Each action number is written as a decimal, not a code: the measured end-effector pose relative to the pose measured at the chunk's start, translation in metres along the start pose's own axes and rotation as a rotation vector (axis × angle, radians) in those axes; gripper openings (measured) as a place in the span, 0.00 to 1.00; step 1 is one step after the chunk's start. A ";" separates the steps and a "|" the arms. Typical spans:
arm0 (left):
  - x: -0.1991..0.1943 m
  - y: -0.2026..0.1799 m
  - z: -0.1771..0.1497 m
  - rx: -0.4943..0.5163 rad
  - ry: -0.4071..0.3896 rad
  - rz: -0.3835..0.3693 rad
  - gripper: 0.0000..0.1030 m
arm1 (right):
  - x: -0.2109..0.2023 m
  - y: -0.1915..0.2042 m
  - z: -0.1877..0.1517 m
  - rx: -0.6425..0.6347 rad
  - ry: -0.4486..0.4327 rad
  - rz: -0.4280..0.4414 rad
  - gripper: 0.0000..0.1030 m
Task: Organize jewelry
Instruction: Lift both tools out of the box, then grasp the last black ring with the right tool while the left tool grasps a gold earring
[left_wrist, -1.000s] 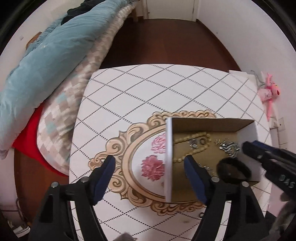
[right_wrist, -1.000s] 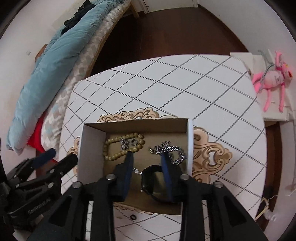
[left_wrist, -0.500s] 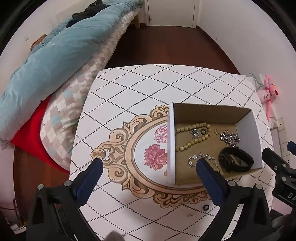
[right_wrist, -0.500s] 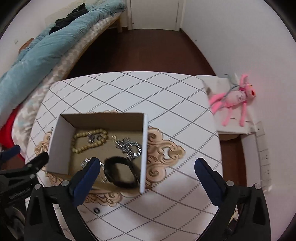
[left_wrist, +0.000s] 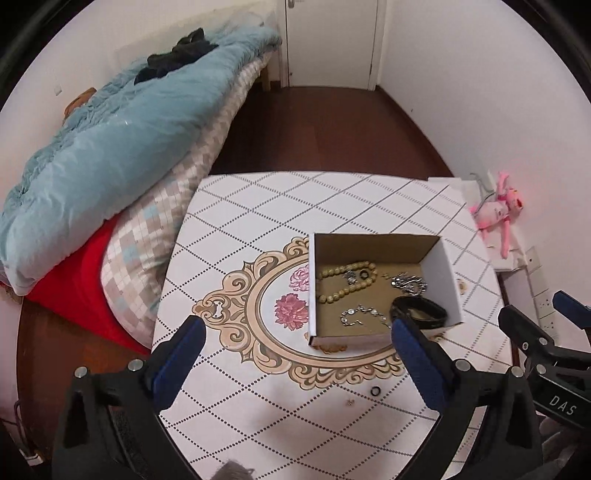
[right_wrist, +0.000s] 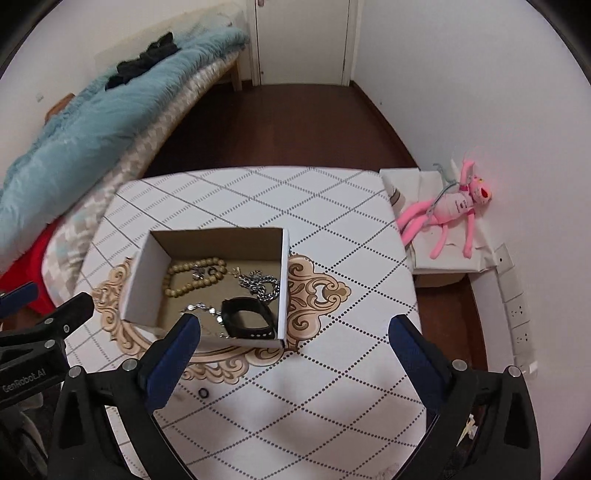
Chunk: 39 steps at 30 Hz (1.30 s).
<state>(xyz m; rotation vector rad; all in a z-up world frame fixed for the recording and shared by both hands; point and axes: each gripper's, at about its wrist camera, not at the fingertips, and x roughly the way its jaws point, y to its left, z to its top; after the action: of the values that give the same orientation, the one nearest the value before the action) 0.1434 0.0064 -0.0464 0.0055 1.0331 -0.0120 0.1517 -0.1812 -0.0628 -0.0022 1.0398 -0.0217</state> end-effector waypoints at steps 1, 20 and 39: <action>-0.003 0.000 -0.001 0.001 -0.005 -0.004 1.00 | -0.007 0.000 -0.001 0.002 -0.011 0.004 1.00; 0.027 0.007 -0.053 0.040 0.084 0.082 1.00 | -0.014 -0.001 -0.049 0.045 0.021 0.090 1.00; 0.115 0.041 -0.119 0.013 0.331 0.114 0.99 | 0.111 0.080 -0.114 -0.048 0.199 0.243 0.34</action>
<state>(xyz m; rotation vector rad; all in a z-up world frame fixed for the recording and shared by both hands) 0.1008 0.0482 -0.2058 0.0805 1.3624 0.0888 0.1107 -0.1020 -0.2174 0.0840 1.2331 0.2279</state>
